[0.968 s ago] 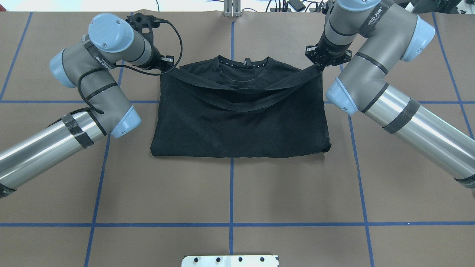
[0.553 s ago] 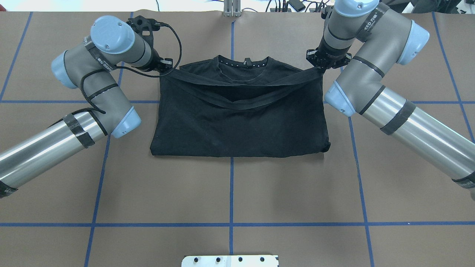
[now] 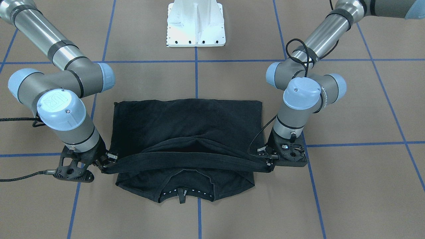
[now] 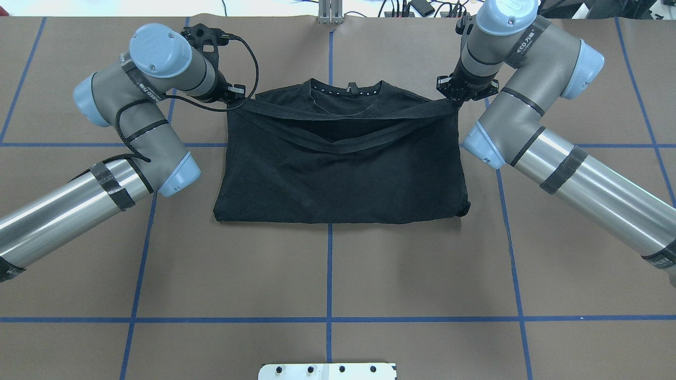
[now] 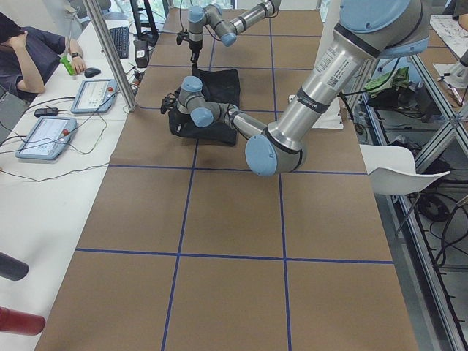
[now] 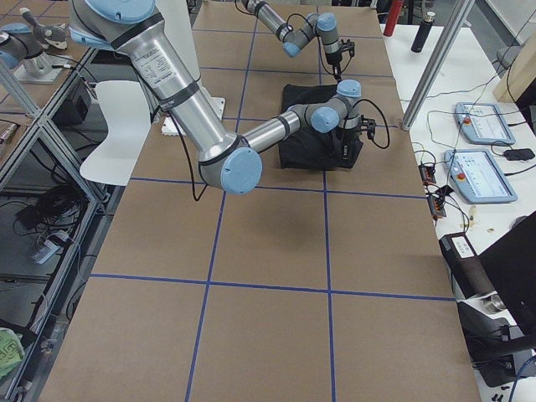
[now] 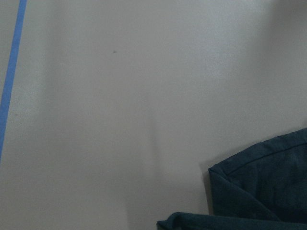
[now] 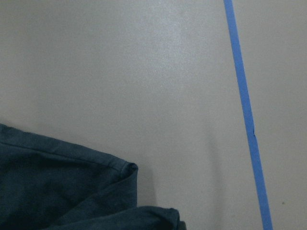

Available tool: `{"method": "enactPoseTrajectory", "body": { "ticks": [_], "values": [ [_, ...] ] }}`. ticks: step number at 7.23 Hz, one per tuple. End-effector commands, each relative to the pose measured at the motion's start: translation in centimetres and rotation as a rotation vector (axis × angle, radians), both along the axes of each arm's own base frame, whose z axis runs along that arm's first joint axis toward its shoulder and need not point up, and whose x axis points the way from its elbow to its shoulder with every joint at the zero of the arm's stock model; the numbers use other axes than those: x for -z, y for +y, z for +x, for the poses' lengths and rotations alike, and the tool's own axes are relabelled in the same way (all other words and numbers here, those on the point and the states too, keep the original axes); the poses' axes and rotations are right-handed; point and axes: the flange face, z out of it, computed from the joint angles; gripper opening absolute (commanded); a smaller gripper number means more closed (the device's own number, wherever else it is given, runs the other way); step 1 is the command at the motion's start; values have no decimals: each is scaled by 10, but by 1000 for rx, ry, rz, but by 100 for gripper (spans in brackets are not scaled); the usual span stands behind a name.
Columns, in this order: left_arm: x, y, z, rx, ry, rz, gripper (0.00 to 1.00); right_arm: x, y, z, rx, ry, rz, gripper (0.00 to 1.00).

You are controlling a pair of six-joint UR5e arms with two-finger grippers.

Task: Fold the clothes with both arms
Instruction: 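Open both grippers and lift them away from the folded shirt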

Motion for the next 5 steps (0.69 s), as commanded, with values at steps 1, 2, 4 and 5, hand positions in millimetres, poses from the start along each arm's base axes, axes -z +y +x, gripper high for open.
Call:
{"method": "enactPoseTrajectory", "body": {
  "ticks": [1, 2, 4, 5],
  "values": [
    [0, -1, -1, 1, 0, 1, 0, -4, -1, 2, 10, 5, 7, 0],
    [0, -1, -1, 1, 0, 1, 0, -6, -2, 5, 22, 10, 17, 0],
    [1, 0, -1, 0, 6, 6, 21, -8, -6, 13, 24, 19, 21, 34],
    [4, -1, -3, 3, 24, 24, 61, -7, -7, 15, 22, 18, 21, 93]
  ]
}}
